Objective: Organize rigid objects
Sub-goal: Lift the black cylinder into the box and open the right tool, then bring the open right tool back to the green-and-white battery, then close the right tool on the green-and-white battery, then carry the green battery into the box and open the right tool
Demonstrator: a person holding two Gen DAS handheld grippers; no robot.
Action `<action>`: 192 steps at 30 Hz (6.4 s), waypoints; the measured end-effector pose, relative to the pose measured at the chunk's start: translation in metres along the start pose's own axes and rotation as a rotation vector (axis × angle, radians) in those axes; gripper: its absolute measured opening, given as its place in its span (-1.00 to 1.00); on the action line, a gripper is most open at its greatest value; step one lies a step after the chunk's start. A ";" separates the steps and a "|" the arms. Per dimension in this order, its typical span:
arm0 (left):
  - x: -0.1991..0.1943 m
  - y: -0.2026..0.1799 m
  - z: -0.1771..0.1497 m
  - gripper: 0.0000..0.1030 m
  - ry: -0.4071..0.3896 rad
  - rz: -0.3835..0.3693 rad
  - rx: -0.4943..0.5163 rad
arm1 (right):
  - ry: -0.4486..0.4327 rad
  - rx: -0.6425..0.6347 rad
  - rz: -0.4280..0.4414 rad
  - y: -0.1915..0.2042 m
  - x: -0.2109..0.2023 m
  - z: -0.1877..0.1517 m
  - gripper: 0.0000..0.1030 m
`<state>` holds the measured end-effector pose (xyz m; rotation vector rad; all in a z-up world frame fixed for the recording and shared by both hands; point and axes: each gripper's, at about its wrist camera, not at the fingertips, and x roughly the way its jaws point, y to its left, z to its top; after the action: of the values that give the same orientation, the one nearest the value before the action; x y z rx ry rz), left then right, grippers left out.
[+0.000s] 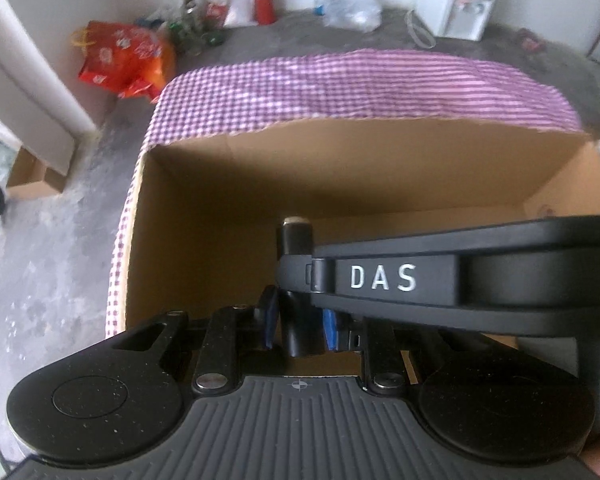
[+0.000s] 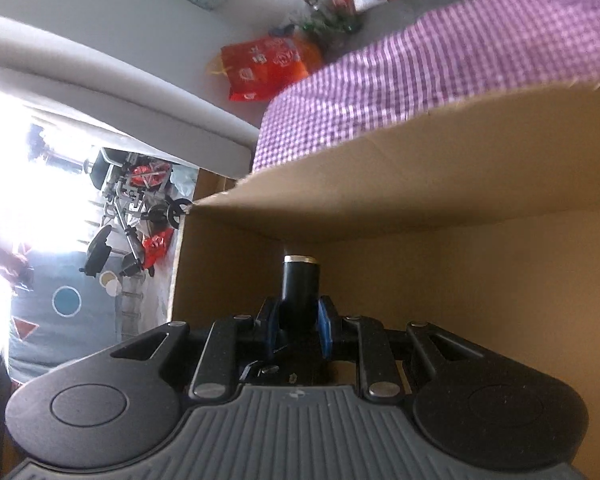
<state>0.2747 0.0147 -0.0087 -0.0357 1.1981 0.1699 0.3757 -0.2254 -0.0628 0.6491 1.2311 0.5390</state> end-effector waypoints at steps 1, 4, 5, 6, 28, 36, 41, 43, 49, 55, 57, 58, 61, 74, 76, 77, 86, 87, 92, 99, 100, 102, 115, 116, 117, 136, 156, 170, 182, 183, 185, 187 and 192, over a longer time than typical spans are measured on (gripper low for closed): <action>0.001 0.002 0.000 -0.55 0.003 0.001 -0.010 | 0.007 0.011 0.002 -0.002 0.004 0.000 -0.53; -0.002 0.006 0.000 -0.53 0.004 -0.003 -0.023 | 0.014 0.023 0.003 -0.006 0.006 -0.002 -0.53; -0.004 0.007 0.000 -0.52 0.000 -0.005 -0.024 | 0.014 0.025 0.004 -0.006 0.006 -0.002 -0.53; -0.007 0.007 0.000 -0.52 -0.003 -0.007 -0.024 | 0.012 0.026 0.006 -0.005 0.004 -0.003 -0.53; -0.131 -0.026 -0.096 -0.28 -0.161 -0.140 0.125 | -0.203 -0.069 0.094 0.012 -0.151 -0.110 -0.54; -0.121 -0.040 -0.152 -0.28 -0.138 -0.215 0.180 | -0.234 -0.022 -0.011 -0.013 -0.177 -0.184 -0.54; -0.089 -0.056 -0.177 -0.28 -0.083 -0.224 0.218 | -0.168 0.016 -0.109 -0.039 -0.152 -0.211 -0.54; -0.078 -0.065 -0.183 -0.28 -0.069 -0.204 0.239 | -0.152 0.034 -0.131 -0.046 -0.139 -0.214 -0.54; -0.047 -0.076 -0.185 -0.29 -0.030 -0.169 0.253 | -0.123 0.060 -0.146 -0.057 -0.113 -0.218 -0.53; -0.029 -0.086 -0.180 -0.32 -0.012 -0.147 0.287 | -0.101 0.073 -0.132 -0.065 -0.099 -0.222 -0.53; -0.025 -0.091 -0.180 -0.33 -0.001 -0.147 0.292 | -0.093 0.082 -0.121 -0.068 -0.095 -0.222 -0.53; -0.023 -0.093 -0.179 -0.35 0.003 -0.145 0.296 | -0.091 0.086 -0.118 -0.069 -0.093 -0.222 -0.53; -0.019 -0.096 -0.183 -0.39 0.009 -0.133 0.313 | -0.085 0.101 -0.112 -0.074 -0.090 -0.223 -0.54; -0.007 -0.102 -0.188 -0.69 0.032 -0.128 0.311 | -0.090 0.124 -0.065 -0.082 -0.091 -0.222 -0.59; -0.008 -0.105 -0.190 -0.70 0.026 -0.121 0.322 | -0.091 0.127 -0.064 -0.083 -0.093 -0.222 -0.59; -0.008 -0.106 -0.191 -0.70 0.023 -0.119 0.327 | -0.091 0.129 -0.063 -0.083 -0.093 -0.223 -0.59; -0.014 -0.107 -0.203 -0.70 0.031 -0.163 0.332 | -0.077 0.142 -0.059 -0.088 -0.103 -0.226 -0.61; -0.015 -0.106 -0.204 -0.70 0.033 -0.171 0.328 | -0.074 0.146 -0.057 -0.089 -0.104 -0.227 -0.61; -0.018 -0.103 -0.205 -0.65 0.032 -0.197 0.316 | -0.062 0.153 -0.047 -0.090 -0.105 -0.226 -0.58; -0.009 -0.106 -0.204 -0.60 0.056 -0.204 0.315 | -0.060 0.140 -0.073 -0.087 -0.104 -0.221 -0.56; -0.006 -0.106 -0.199 -0.60 0.062 -0.201 0.316 | -0.061 0.140 -0.073 -0.086 -0.102 -0.221 -0.56; -0.004 -0.111 -0.198 -0.59 0.058 -0.194 0.317 | -0.061 0.133 -0.071 -0.084 -0.099 -0.220 -0.57; -0.002 -0.114 -0.196 -0.70 0.040 -0.170 0.301 | -0.074 0.114 -0.091 -0.076 -0.094 -0.222 -0.63; -0.002 -0.115 -0.196 -0.71 0.037 -0.170 0.303 | -0.075 0.113 -0.092 -0.075 -0.094 -0.223 -0.63; -0.007 -0.113 -0.193 -0.71 0.035 -0.171 0.304 | -0.076 0.113 -0.093 -0.075 -0.096 -0.223 -0.63; -0.072 -0.100 -0.203 -0.71 -0.093 -0.177 0.290 | -0.166 0.013 -0.110 -0.031 -0.135 -0.233 -0.64; -0.145 -0.069 -0.174 -0.71 -0.295 -0.166 0.221 | -0.280 -0.208 -0.115 0.052 -0.180 -0.206 -0.63; -0.123 -0.036 -0.093 -0.71 -0.257 -0.179 0.145 | -0.212 -0.283 -0.117 0.076 -0.148 -0.118 -0.63; -0.031 -0.018 -0.013 -0.71 -0.037 -0.138 0.104 | -0.038 -0.176 -0.128 0.042 -0.062 -0.021 -0.63; -0.024 -0.017 -0.009 -0.71 -0.023 -0.133 0.097 | -0.026 -0.162 -0.129 0.037 -0.054 -0.016 -0.63; -0.009 -0.014 -0.004 -0.72 0.004 -0.116 0.083 | -0.009 -0.137 -0.125 0.028 -0.039 -0.009 -0.63; 0.003 -0.012 0.000 -0.72 0.023 -0.103 0.067 | -0.002 -0.116 -0.123 0.018 -0.028 -0.004 -0.63; 0.017 -0.008 0.004 -0.70 0.059 -0.079 0.033 | 0.012 -0.061 -0.106 0.003 -0.006 0.001 -0.61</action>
<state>0.2855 0.0094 -0.0240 -0.0592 1.2556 0.0804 0.3752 -0.2281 -0.0564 0.5272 1.2485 0.4909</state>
